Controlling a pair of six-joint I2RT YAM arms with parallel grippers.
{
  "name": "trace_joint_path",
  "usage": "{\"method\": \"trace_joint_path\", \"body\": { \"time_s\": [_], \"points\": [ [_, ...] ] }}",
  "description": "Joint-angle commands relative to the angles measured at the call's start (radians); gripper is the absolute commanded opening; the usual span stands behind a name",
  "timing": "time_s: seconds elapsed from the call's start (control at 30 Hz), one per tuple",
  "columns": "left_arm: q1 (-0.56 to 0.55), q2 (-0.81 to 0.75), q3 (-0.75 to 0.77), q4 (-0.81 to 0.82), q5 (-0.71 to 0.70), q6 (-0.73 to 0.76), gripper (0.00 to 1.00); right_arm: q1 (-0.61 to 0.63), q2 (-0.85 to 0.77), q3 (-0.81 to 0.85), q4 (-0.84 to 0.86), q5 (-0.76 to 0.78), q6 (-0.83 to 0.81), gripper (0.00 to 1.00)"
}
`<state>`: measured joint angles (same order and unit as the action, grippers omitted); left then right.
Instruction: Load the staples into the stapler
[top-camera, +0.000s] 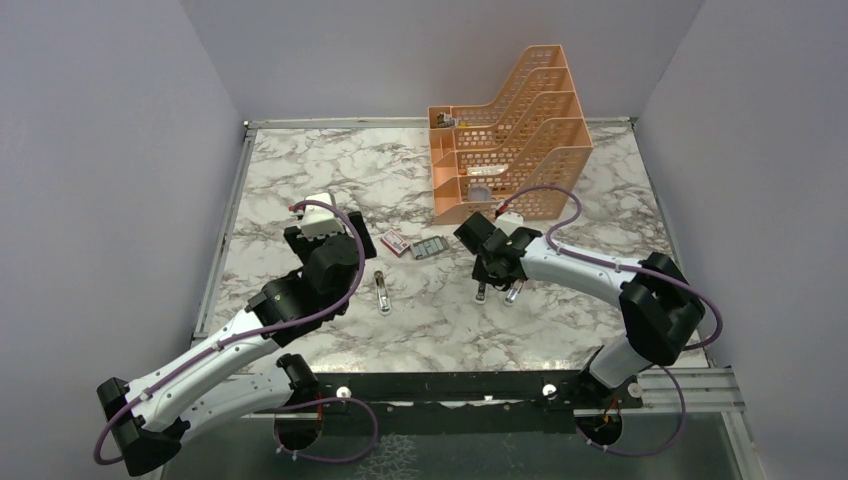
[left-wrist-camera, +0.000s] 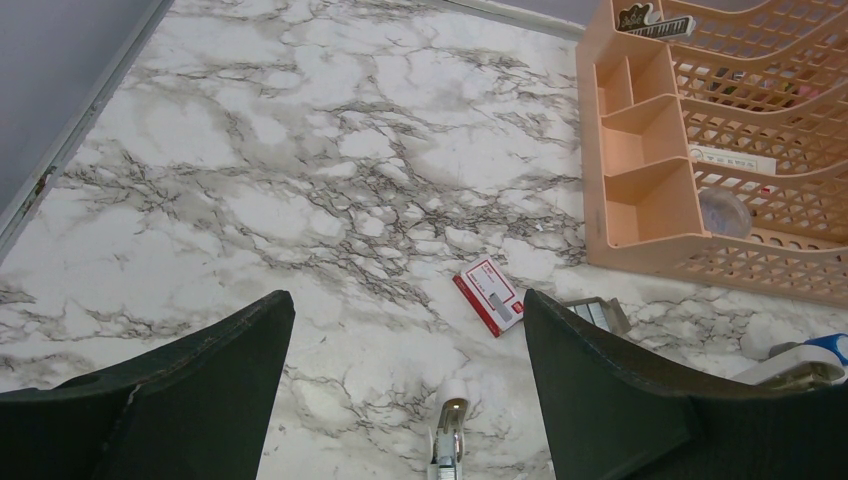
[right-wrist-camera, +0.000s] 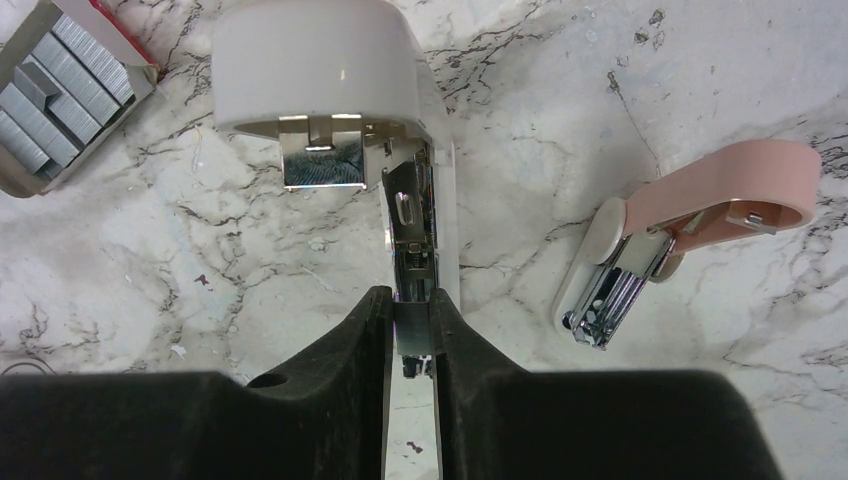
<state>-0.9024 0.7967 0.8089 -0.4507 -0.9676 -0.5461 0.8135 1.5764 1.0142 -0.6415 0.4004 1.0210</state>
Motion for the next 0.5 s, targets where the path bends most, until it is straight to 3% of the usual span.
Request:
{"method": "trace_joint_path", "body": {
  "time_s": [0.0, 0.47],
  "points": [
    [0.006, -0.008, -0.012, 0.017, 0.009, -0.009, 0.86, 0.01, 0.018, 0.019, -0.007, 0.035, 0.013, 0.22],
    [0.006, -0.006, -0.012, 0.017, 0.009, -0.011, 0.86, 0.011, 0.029, 0.006, -0.004, 0.037, 0.011, 0.22]
  ]
}}
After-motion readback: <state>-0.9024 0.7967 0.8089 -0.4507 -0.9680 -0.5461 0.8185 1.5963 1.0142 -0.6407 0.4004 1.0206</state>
